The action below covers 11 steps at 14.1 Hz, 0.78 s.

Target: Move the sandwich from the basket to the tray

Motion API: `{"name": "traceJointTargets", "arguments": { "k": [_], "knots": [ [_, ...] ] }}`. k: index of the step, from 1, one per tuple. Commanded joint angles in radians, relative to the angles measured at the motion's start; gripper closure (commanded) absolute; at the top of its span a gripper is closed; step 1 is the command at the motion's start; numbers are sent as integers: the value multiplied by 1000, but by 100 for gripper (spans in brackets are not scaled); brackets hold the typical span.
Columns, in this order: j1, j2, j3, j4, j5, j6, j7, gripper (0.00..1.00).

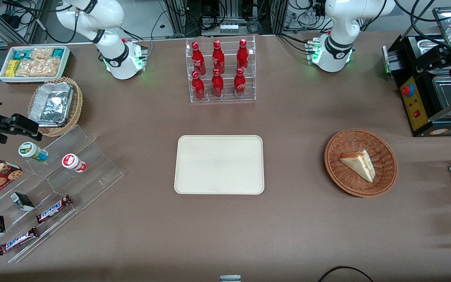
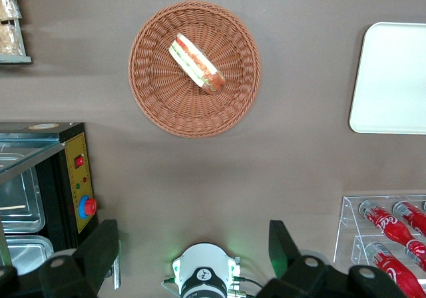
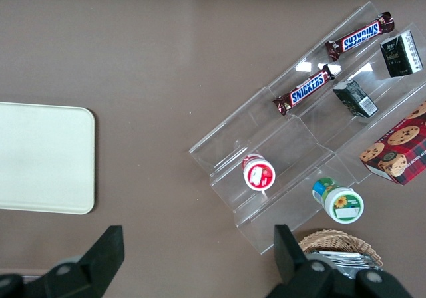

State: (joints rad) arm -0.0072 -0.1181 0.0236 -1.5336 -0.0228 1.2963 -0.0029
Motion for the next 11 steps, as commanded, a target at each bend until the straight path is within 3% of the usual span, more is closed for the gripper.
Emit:
{"name": "traceJointTargets", "arguments": {
  "k": [1, 4, 11],
  "knots": [
    [-14, 5, 6, 10, 10, -12, -3, 0],
    [-16, 60, 6, 10, 35, -5, -17, 0],
    [-11, 208, 7, -25, 34, 132, -329, 0]
  ]
}}
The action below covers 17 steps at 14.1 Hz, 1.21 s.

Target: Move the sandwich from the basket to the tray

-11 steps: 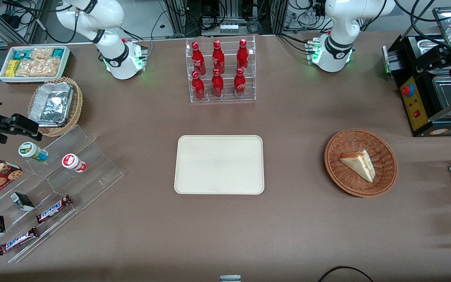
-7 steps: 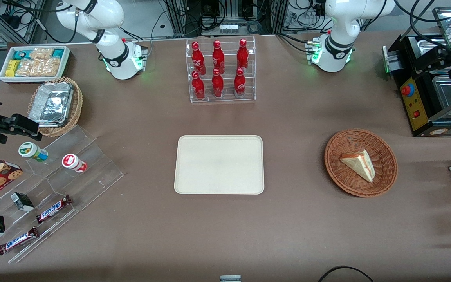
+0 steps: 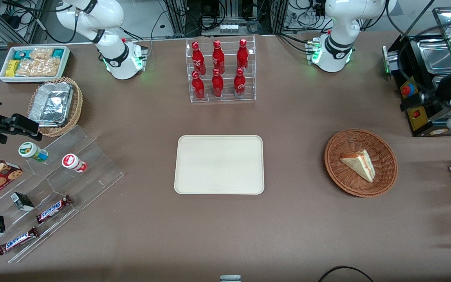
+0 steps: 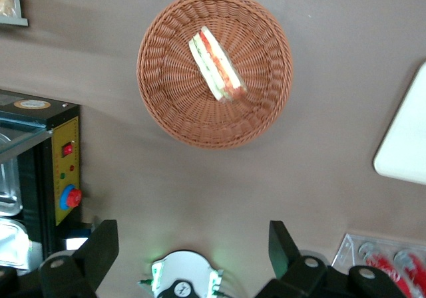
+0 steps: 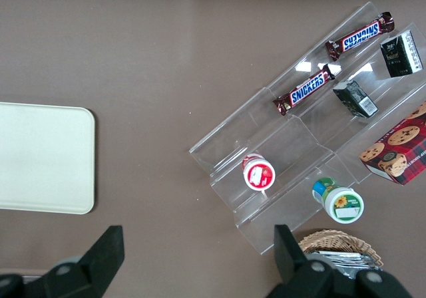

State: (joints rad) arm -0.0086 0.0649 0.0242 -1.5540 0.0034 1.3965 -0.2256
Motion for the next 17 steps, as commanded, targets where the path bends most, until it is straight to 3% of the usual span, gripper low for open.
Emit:
{"name": "traceJointTargets", "arguments": {
  "k": [1, 9, 17],
  "knots": [
    [-10, 41, 6, -14, 10, 47, -174, 0],
    [-31, 47, 6, -340, 18, 482, -635, 0],
    [-30, 78, 6, -610, 18, 870, -735, 0]
  ]
}}
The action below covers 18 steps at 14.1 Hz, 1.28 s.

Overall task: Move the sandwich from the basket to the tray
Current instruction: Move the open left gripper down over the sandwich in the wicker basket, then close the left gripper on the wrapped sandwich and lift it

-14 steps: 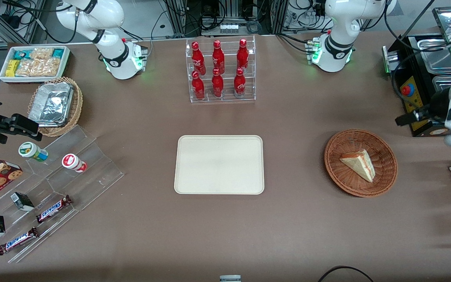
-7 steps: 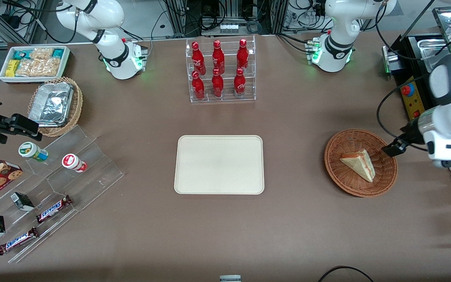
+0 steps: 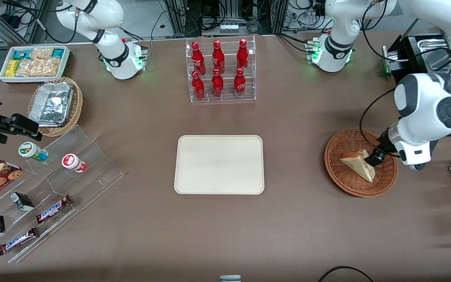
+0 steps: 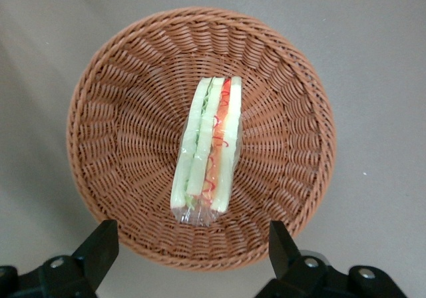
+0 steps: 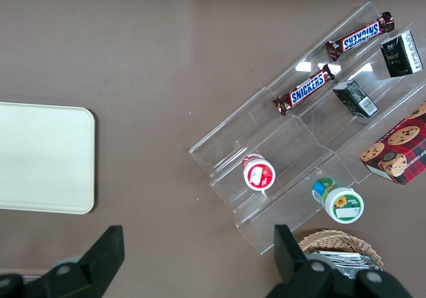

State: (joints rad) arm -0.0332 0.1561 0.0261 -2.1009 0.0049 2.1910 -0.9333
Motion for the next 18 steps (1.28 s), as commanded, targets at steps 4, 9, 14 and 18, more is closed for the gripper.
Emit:
{"name": "traceJointTargets", "arguments": {
  "k": [4, 9, 14, 18],
  "knots": [
    [-4, 37, 6, -88, 17, 154, -25, 0],
    [4, 74, 8, -105, 17, 199, -25, 0],
    [3, 118, 8, -102, 17, 249, -33, 3],
    [4, 135, 8, -85, 12, 259, -33, 82]
  ]
}}
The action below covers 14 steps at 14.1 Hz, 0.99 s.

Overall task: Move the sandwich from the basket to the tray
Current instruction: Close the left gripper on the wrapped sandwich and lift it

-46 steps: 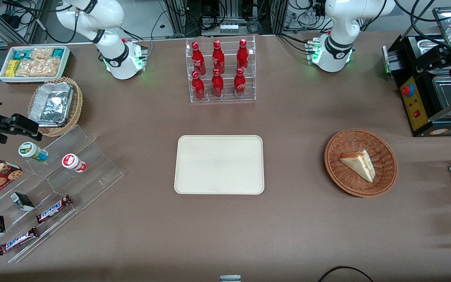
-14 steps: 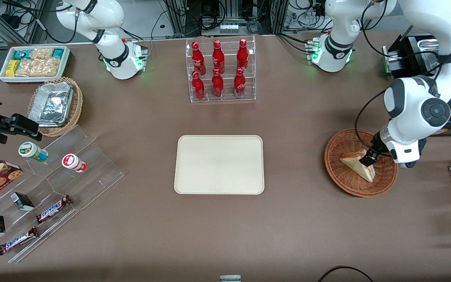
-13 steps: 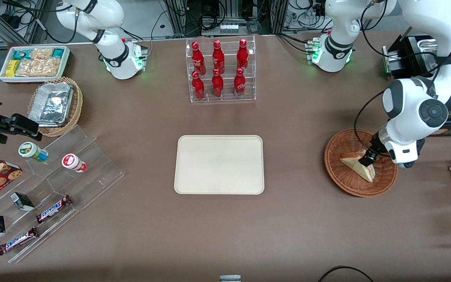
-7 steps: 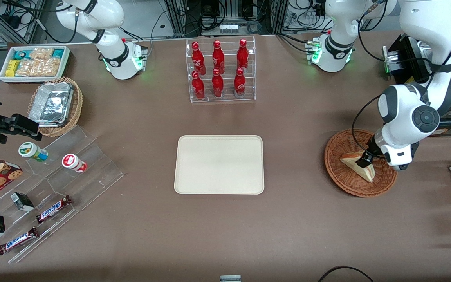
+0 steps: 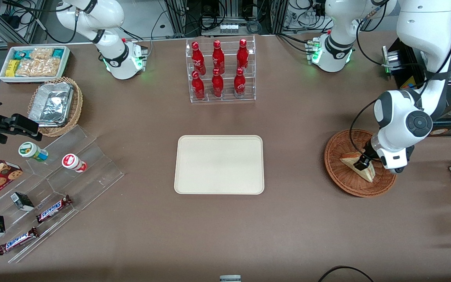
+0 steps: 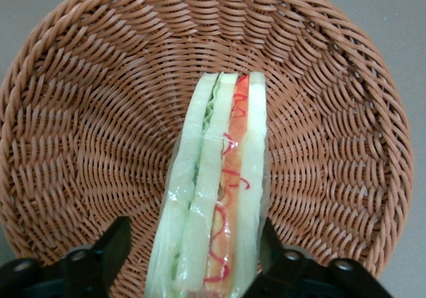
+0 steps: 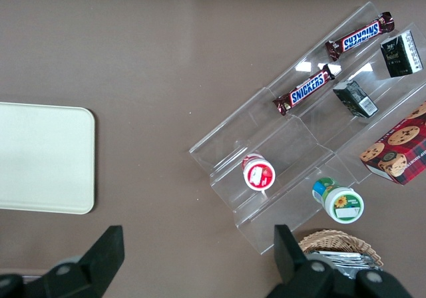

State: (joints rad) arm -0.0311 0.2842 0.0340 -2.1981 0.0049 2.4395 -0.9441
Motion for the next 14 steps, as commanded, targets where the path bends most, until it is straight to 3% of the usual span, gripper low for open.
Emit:
{"name": "traceJointTargets", "arguments": {
  "k": [1, 5, 9, 14],
  "knots": [
    [2, 7, 0, 15, 12, 9, -22, 88],
    [-10, -38, 0, 20, 14, -32, -24, 92],
    [-49, -141, -2, 89, 20, -281, -1, 95],
    [-191, -203, -5, 243, 50, -557, -39, 95]
  ]
}}
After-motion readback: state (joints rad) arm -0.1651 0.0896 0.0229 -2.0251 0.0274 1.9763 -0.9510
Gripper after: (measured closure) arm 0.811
